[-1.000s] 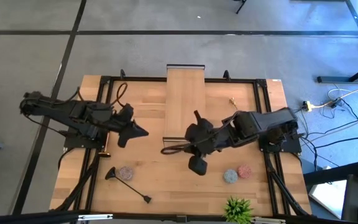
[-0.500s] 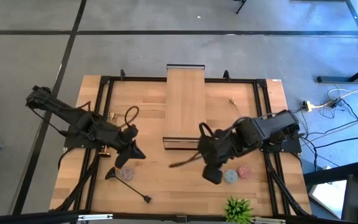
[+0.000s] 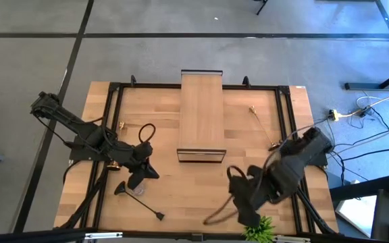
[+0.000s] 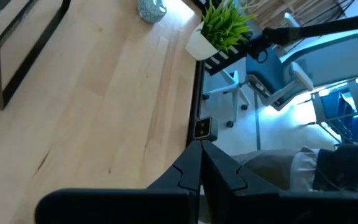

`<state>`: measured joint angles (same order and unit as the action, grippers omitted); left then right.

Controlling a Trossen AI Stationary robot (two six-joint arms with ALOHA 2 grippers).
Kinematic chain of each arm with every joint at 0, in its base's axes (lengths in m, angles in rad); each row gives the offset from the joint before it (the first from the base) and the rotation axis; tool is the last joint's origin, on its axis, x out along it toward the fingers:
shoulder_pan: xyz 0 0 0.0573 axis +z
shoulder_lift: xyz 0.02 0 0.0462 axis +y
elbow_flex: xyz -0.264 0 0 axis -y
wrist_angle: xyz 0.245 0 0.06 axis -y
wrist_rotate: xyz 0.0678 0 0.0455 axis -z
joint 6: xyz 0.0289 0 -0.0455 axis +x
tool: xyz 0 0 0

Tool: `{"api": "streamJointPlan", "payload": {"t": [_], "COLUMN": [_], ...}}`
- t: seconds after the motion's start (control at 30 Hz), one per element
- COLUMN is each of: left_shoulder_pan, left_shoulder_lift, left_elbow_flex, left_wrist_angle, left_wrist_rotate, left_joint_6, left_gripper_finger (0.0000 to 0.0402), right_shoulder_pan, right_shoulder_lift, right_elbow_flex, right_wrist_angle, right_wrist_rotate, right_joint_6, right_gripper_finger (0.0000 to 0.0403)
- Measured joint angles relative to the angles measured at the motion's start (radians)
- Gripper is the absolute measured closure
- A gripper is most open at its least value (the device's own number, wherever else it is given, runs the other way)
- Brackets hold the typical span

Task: Pick & Place candle stick holders
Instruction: Put the pink scented candle on the shelf

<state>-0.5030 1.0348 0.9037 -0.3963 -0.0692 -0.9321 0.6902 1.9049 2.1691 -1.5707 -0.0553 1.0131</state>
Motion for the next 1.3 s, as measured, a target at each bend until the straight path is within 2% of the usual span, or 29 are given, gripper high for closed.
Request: {"api": "streamJointPlan", "payload": {"t": [0.27, 0.4, 0.57, 0.7, 0.83, 1.03, 1.2, 1.3], "left_shoulder_pan": [0.001, 0.001, 0.001, 0.001, 0.001, 0.001, 0.000, 0.000], "left_shoulder_lift": [0.000, 0.000, 0.000, 0.000, 0.000, 0.000, 0.000, 0.000], "left_elbow_flex": [0.000, 0.000, 0.000, 0.000, 0.000, 0.000, 0.000, 0.000], "left_wrist_angle": [0.041, 0.042, 0.052, 0.093, 0.104, 0.109, 0.109, 0.109], "left_wrist_rotate": [-0.084, -0.095, -0.129, -0.152, -0.169, -0.176, -0.182, -0.191], "left_joint_6": [0.004, 0.010, 0.002, 0.003, 0.008, 0.011, 0.011, 0.011], "left_gripper_finger": [0.0396, 0.0396, 0.0396, 0.0396, 0.0396, 0.0396, 0.0396, 0.0396], "right_shoulder_pan": [0.132, 0.195, 0.219, 0.194, 0.140, 0.053, -0.009, -0.043], "right_shoulder_lift": [0.000, 0.000, 0.000, 0.000, 0.000, 0.000, 0.000, 0.000], "right_elbow_flex": [-0.228, -0.326, -0.399, -0.416, -0.413, -0.411, -0.414, -0.414], "right_wrist_angle": [0.000, -0.001, 0.000, 0.000, 0.000, -0.001, 0.000, 0.000], "right_wrist_rotate": [-0.038, -0.039, -0.091, -0.147, -0.148, -0.087, -0.021, 0.006], "right_joint_6": [0.229, 0.372, 0.544, 0.598, 0.597, 0.523, 0.520, 0.520], "right_gripper_finger": [0.0402, 0.0402, 0.0393, 0.0362, 0.0327, 0.0291, 0.0276, 0.0254]}}
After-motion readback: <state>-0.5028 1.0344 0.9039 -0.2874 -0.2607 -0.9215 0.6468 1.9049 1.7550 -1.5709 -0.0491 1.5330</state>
